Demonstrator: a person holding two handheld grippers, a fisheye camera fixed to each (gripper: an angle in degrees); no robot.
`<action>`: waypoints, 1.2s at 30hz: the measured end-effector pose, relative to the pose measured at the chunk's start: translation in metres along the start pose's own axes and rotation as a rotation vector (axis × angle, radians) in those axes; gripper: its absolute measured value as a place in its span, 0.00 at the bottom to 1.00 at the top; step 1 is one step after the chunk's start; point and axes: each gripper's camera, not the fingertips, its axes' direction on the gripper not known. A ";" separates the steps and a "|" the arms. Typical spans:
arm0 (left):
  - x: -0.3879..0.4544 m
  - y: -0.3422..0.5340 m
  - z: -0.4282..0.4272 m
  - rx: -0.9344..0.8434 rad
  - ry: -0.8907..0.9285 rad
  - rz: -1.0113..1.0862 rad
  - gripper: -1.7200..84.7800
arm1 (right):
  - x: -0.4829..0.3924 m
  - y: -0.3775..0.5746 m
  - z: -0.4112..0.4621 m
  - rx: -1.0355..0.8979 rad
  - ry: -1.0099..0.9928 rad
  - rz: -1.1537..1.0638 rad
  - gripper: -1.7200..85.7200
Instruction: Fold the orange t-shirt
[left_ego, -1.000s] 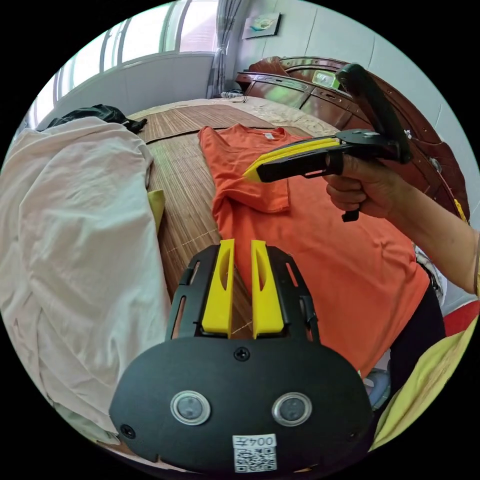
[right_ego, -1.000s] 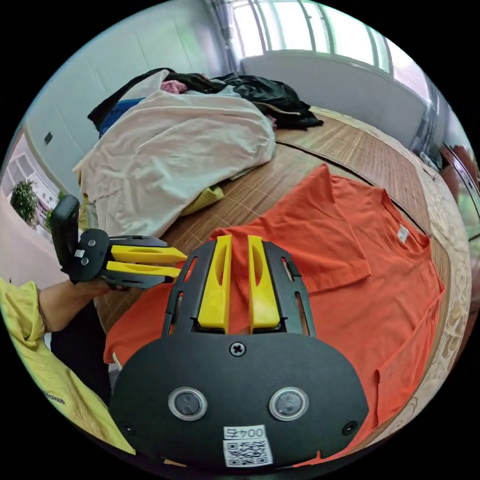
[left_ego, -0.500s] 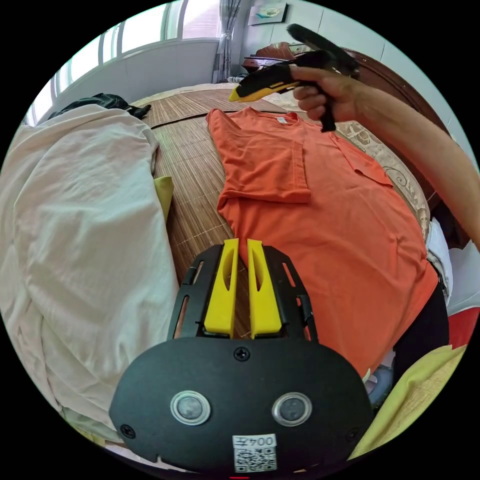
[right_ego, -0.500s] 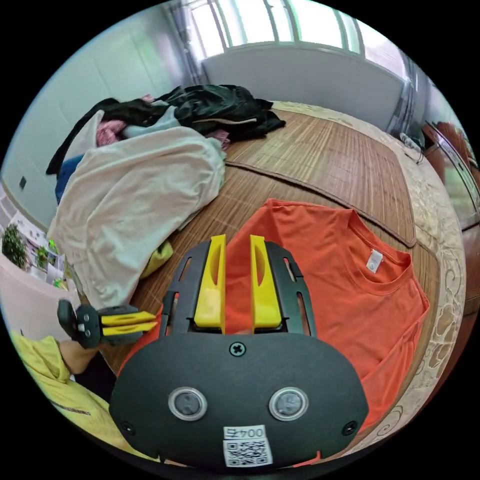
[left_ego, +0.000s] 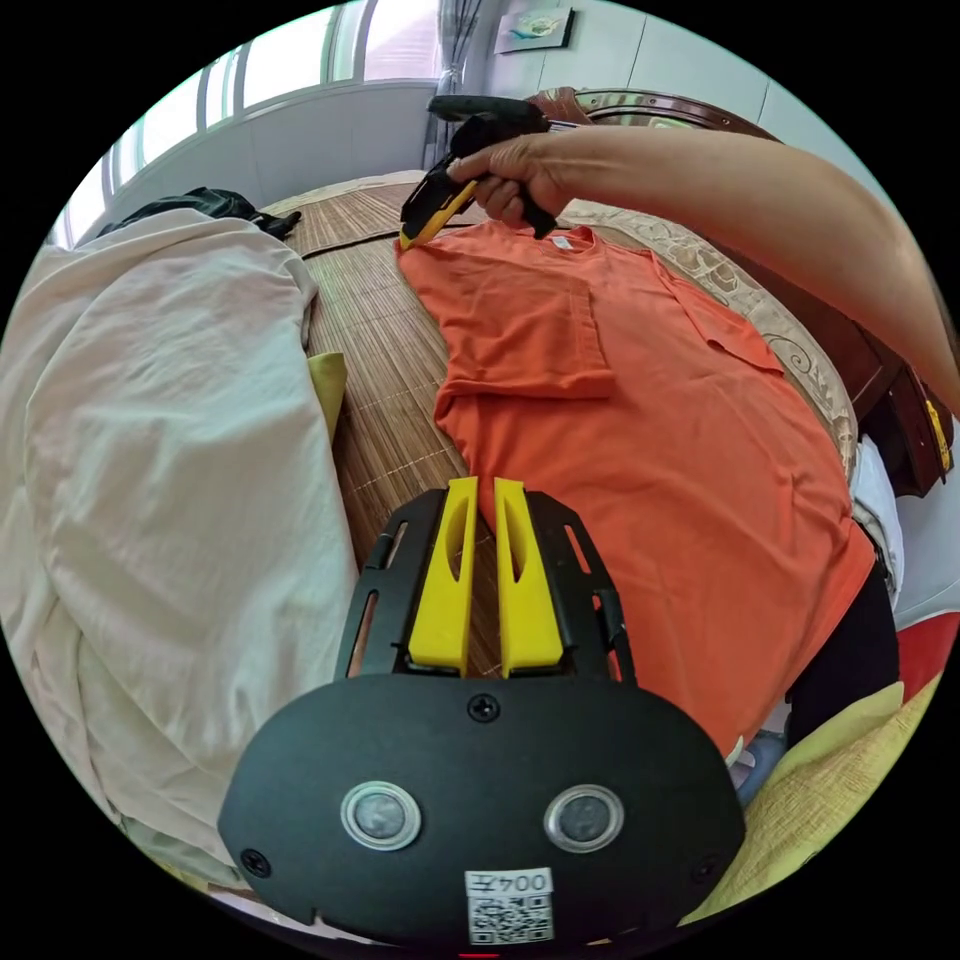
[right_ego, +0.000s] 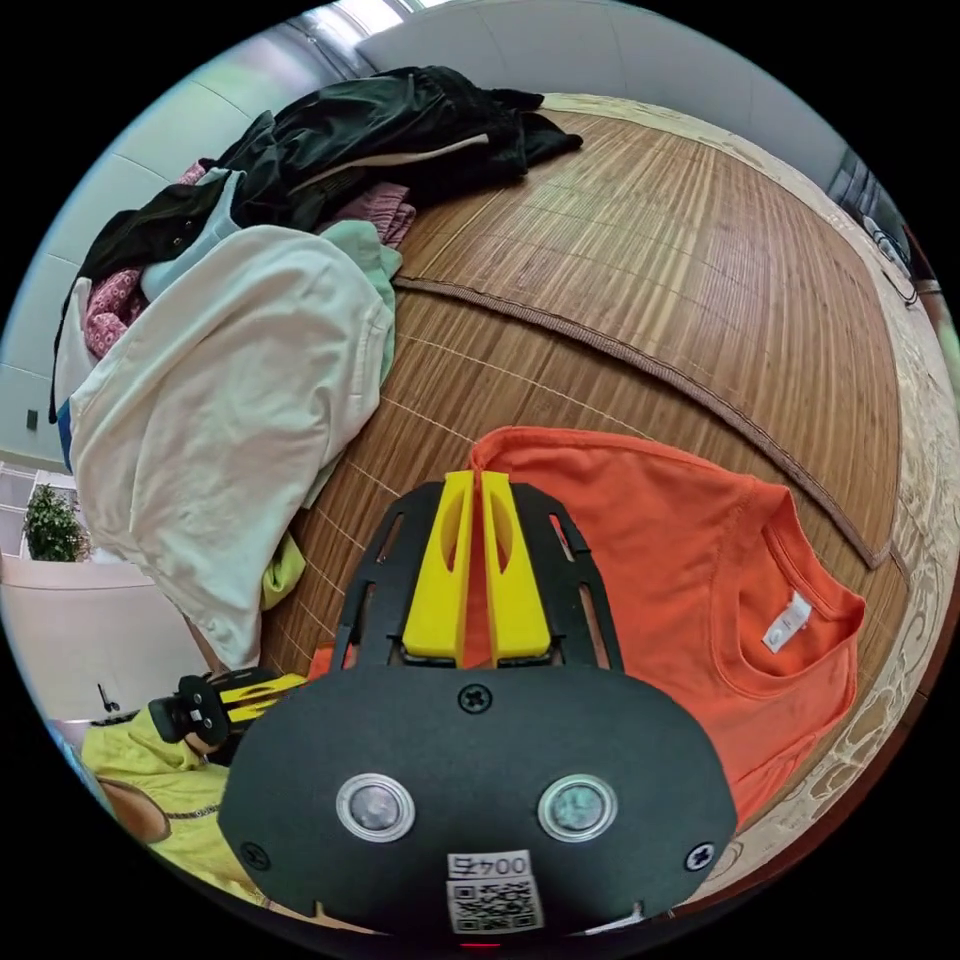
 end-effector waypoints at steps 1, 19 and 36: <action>0.001 0.000 0.000 0.000 0.001 -0.001 0.06 | 0.000 -0.001 0.008 0.005 -0.011 0.023 0.06; 0.038 -0.005 -0.018 0.048 -0.078 0.011 0.05 | -0.048 0.328 -0.091 0.390 0.044 0.014 0.15; 0.083 -0.170 0.036 -0.041 -0.207 0.146 0.03 | -0.123 0.348 -0.075 0.325 0.186 -0.155 0.12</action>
